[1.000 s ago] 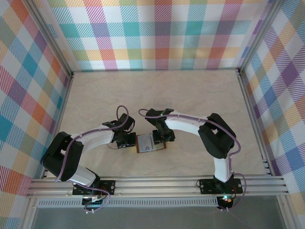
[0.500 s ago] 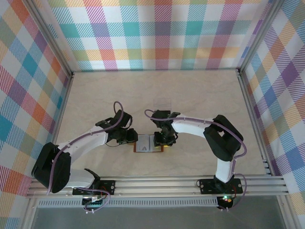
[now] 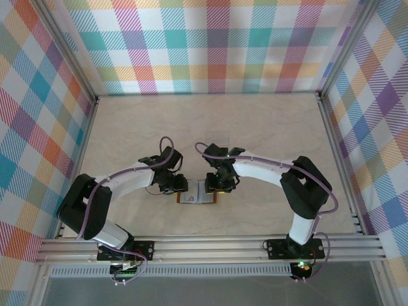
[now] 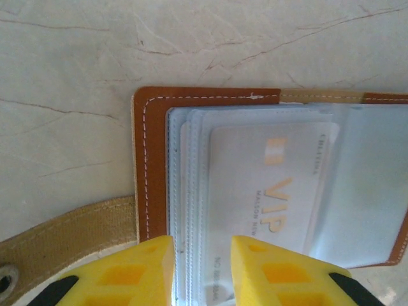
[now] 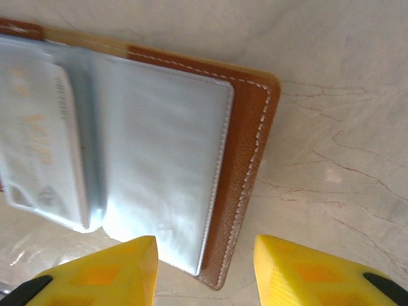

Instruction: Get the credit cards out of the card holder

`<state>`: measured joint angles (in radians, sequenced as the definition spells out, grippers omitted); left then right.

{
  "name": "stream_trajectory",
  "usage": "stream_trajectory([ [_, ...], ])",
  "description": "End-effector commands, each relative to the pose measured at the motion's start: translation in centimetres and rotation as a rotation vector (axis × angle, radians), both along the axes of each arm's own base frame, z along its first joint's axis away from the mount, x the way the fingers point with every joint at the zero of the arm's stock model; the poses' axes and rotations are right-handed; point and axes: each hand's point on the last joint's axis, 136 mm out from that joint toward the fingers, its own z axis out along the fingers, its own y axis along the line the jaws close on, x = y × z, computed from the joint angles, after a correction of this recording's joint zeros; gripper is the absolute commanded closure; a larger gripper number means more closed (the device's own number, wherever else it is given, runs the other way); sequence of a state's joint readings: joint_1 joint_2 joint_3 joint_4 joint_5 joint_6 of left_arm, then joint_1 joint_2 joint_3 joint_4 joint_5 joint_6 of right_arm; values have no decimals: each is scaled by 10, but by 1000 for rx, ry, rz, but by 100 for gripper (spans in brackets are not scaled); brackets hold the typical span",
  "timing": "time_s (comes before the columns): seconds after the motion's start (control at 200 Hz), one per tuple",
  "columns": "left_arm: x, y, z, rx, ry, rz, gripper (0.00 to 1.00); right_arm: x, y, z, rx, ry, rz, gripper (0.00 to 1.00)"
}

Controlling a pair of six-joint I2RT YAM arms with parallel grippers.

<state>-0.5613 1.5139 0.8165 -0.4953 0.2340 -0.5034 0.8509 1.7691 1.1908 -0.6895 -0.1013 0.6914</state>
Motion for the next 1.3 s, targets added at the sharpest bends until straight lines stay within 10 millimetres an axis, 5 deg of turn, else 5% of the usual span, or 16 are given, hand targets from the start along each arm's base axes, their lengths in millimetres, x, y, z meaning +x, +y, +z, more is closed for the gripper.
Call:
stream_trajectory([
  [0.0, 0, 1, -2, 29, 6, -27, 70, 6, 8, 26, 60, -43, 0, 55],
  [0.22, -7, 5, -14, 53, 45, -25, 74, 9, 52, 47, 297, -16, -3, 59],
  [0.59, -18, 9, -22, 59, 69, -5, 79, 10, 86, 17, 420, 120, -8, 66],
  [1.035, -16, 7, -19, 57, 69, 0, 78, 6, 74, -28, 322, 163, -27, 68],
  [1.295, -19, 10, -21, 72, 76, -2, 78, 7, 60, -33, 252, 134, -31, 68],
])
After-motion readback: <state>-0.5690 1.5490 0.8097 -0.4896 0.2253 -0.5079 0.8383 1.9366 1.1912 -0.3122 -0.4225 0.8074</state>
